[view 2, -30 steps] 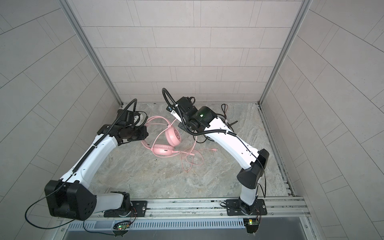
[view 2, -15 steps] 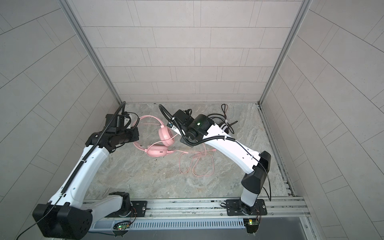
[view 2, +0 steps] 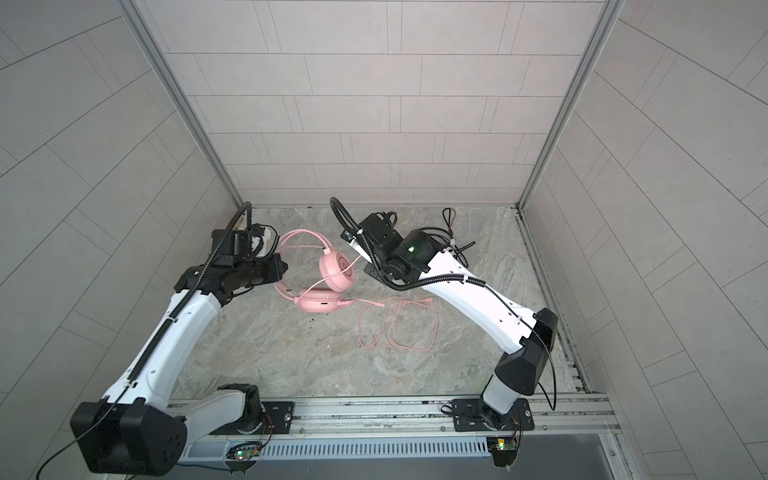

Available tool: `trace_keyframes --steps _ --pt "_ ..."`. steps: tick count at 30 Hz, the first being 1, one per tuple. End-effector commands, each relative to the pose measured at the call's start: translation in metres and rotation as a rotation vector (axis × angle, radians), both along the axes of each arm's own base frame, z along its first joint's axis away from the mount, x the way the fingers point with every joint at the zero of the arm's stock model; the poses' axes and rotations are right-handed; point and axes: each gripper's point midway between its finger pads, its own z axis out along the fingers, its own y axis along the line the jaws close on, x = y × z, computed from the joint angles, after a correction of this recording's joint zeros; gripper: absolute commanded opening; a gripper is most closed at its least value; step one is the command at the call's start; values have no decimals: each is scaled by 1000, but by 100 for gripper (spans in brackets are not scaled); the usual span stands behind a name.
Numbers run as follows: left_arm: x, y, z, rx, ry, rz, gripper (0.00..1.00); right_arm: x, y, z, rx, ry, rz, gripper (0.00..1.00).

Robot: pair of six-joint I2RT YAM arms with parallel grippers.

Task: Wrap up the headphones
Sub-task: 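Bring the right gripper to the pink earcup held by the left gripper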

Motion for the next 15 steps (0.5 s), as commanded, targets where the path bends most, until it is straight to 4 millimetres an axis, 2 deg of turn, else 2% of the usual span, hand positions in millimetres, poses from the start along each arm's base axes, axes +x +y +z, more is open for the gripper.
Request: trace_keyframes --steps 1,9,12,15 --pt "3 -27 17 -144 -41 -98 0 20 16 24 65 -98 14 0" --pt "-2 -48 23 -225 -61 -189 0 37 50 25 85 -73 81 0" --pt "-4 -56 23 -251 -59 -221 0 42 55 23 92 -75 83 0" --pt "-4 -62 24 -283 -55 -244 0 50 52 22 96 -82 56 0"
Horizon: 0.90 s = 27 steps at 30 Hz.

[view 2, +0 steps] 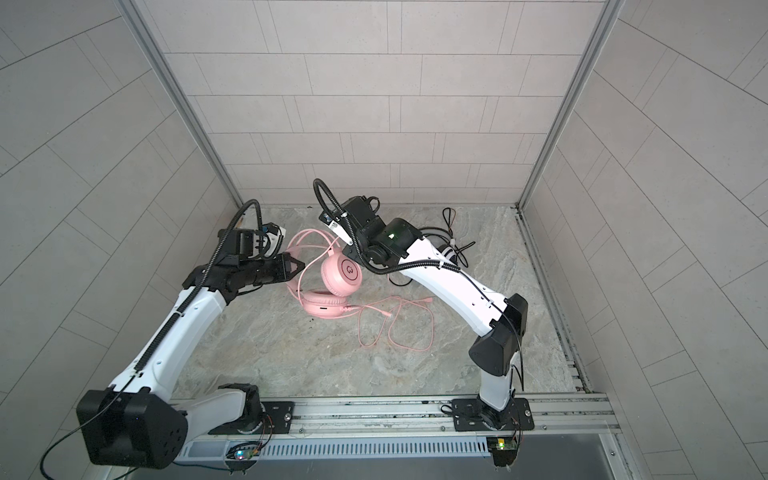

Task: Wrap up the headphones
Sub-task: 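Bring the right gripper to the pink earcup held by the left gripper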

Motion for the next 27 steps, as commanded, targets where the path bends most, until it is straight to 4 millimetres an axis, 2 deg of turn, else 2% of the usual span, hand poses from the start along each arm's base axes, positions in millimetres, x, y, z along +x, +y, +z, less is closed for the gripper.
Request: trace_keyframes --steps 1,8,14,20,24,27 --pt "0 -19 18 -108 -34 -65 0 10 -3 9 22 -23 -19 0" --pt "-3 -33 23 -154 -42 -120 0 25 -10 22 74 -50 -104 0" --pt "-12 -56 32 -185 -59 -212 0 27 -7 10 98 -36 -122 0" --pt "-13 -63 46 -232 -75 -238 0 26 -23 3 157 -50 -167 0" --pt "-11 -64 56 -259 -91 -232 0 21 -38 4 254 -29 -184 8" --pt "-11 -67 65 -296 -99 -235 0 20 -41 1 356 7 -180 11"
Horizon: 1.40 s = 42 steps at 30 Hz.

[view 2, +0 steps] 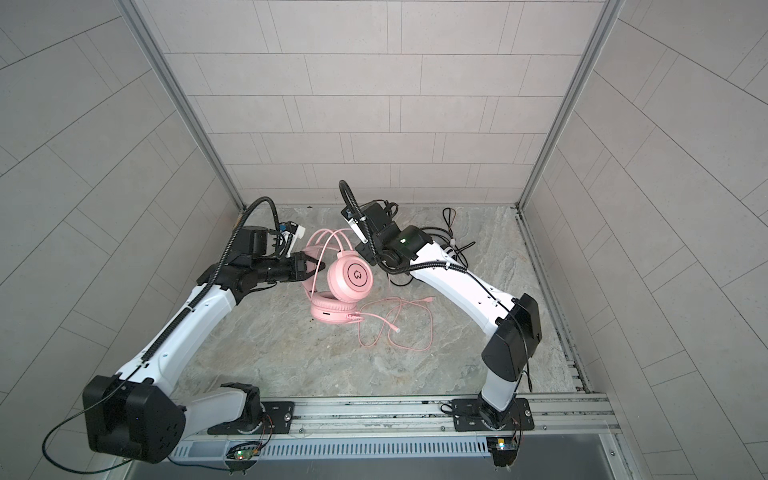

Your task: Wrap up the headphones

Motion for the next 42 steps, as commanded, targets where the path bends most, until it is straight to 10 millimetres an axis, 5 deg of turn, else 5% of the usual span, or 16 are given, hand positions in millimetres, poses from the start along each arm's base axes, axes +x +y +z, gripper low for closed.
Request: trace_keyframes --steps 1,9,17,27,34,42 --pt "-2 -13 49 -122 -86 -45 0 0 -3 30 199 -27 -11 11" --pt "3 -15 72 -188 -106 -25 0 -7 10 16 386 28 40 16" --pt "2 -14 109 -213 -106 -6 0 4 22 -19 564 85 59 36" --pt "13 -15 147 -281 -114 25 0 23 39 -60 747 132 79 38" --pt "18 -16 154 -326 -85 45 0 63 61 -73 977 182 95 39" --pt "21 -10 167 -345 -105 73 0 68 66 -128 981 256 56 40"
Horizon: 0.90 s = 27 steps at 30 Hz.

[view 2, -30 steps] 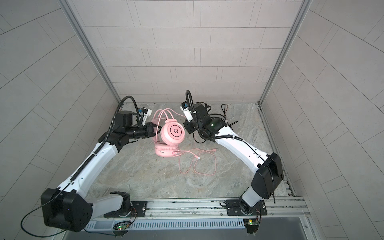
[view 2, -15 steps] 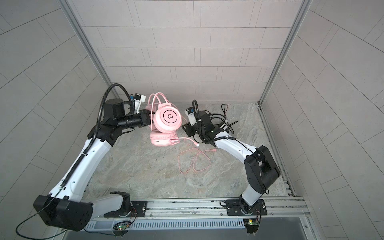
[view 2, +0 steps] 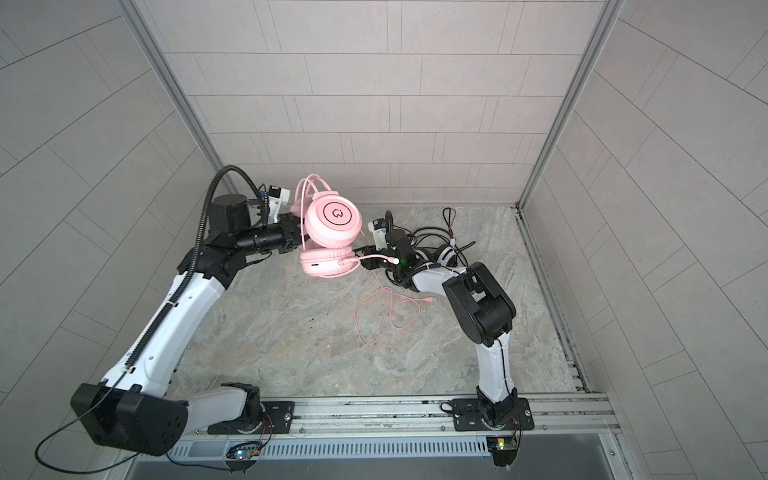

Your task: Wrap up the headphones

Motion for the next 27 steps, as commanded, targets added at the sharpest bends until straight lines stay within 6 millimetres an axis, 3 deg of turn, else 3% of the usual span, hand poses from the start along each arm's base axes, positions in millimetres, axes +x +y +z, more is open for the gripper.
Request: trace_keyframes --steps 1,7,13,16,21,27 --pt "-2 0 45 -65 -98 -10 0 -1 7 0 62 -9 16 40" --pt "11 9 63 -96 -130 30 0 -15 7 -32 68 46 23 38" --pt "34 28 64 -108 -125 138 0 -35 8 -39 50 56 39 12" --pt "49 45 55 -108 -89 235 0 -50 9 -39 32 59 52 6" --pt "67 70 49 -136 -71 379 0 -82 12 -37 -38 58 75 1" --pt "75 100 47 -148 -70 560 0 -137 24 -42 -161 44 155 1"
